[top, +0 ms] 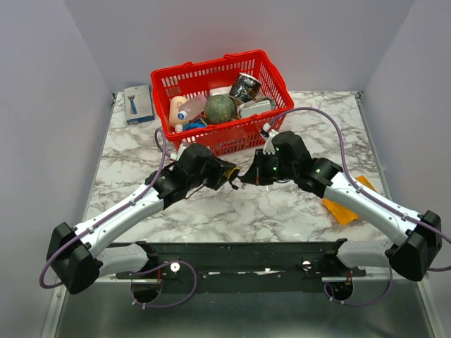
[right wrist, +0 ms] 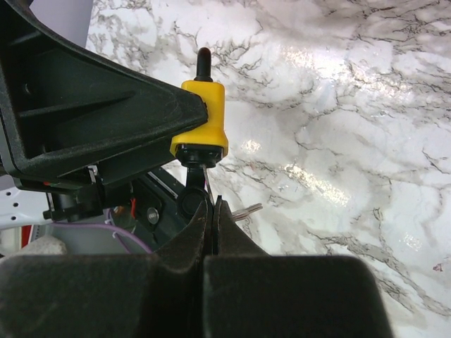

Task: Unlock with the key

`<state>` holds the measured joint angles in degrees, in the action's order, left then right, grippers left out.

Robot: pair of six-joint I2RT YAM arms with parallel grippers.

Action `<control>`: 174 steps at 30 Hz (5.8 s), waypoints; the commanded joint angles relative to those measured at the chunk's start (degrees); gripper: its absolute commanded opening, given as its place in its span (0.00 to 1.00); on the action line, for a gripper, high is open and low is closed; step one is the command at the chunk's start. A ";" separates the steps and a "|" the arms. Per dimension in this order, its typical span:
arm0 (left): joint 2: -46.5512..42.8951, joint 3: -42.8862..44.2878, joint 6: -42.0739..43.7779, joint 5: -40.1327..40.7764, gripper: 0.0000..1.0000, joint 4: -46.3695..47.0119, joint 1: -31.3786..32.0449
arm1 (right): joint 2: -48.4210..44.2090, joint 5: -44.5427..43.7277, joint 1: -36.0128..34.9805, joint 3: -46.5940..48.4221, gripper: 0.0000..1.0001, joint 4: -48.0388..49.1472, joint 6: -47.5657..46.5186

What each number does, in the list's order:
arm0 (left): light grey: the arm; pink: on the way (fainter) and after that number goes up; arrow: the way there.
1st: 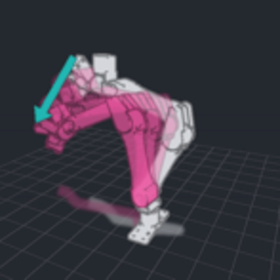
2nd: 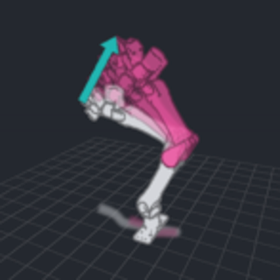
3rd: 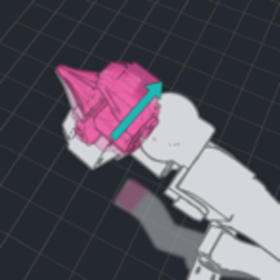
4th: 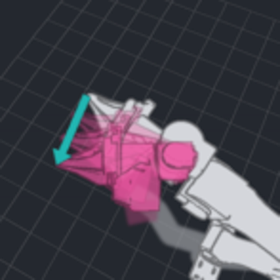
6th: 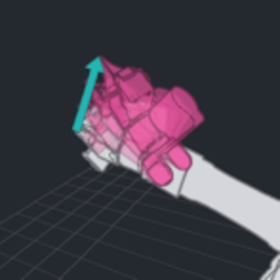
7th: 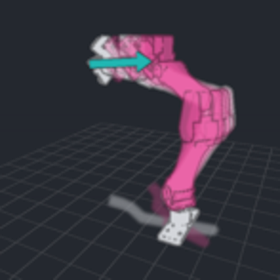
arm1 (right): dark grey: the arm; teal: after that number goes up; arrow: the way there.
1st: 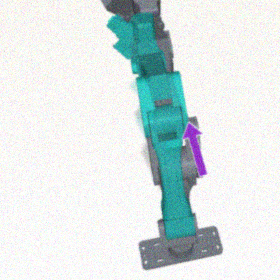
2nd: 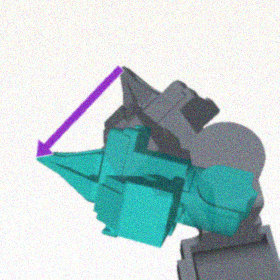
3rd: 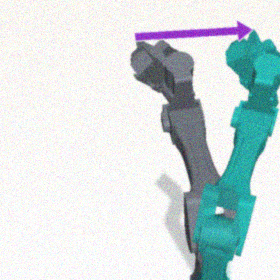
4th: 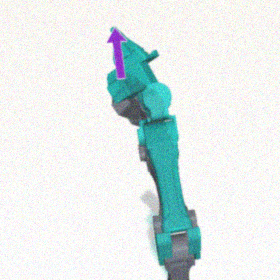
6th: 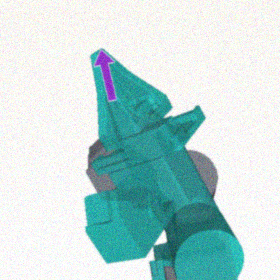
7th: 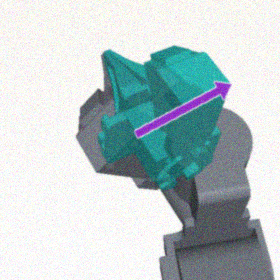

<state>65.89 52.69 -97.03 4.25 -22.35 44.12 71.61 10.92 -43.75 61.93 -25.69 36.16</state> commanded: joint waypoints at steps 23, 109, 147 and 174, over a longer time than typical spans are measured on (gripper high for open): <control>-5.86 -3.38 -4.57 -3.46 0.00 6.44 1.76 | 2.48 -0.81 3.05 -5.06 0.01 10.75 9.36; -6.83 -7.25 -10.19 -12.08 0.00 13.64 1.41 | 6.43 7.00 3.93 -6.12 0.01 22.00 4.88; 6.18 3.91 -4.75 -18.31 0.00 17.16 5.54 | 6.08 -8.98 3.32 -7.36 0.01 27.36 1.01; 5.31 9.10 13.36 -22.80 0.00 20.94 6.33 | -7.10 1.91 16.23 -9.11 0.01 21.03 25.09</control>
<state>73.10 57.71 -87.72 -0.10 -3.42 44.71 63.61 16.64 -30.37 54.13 -12.71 55.57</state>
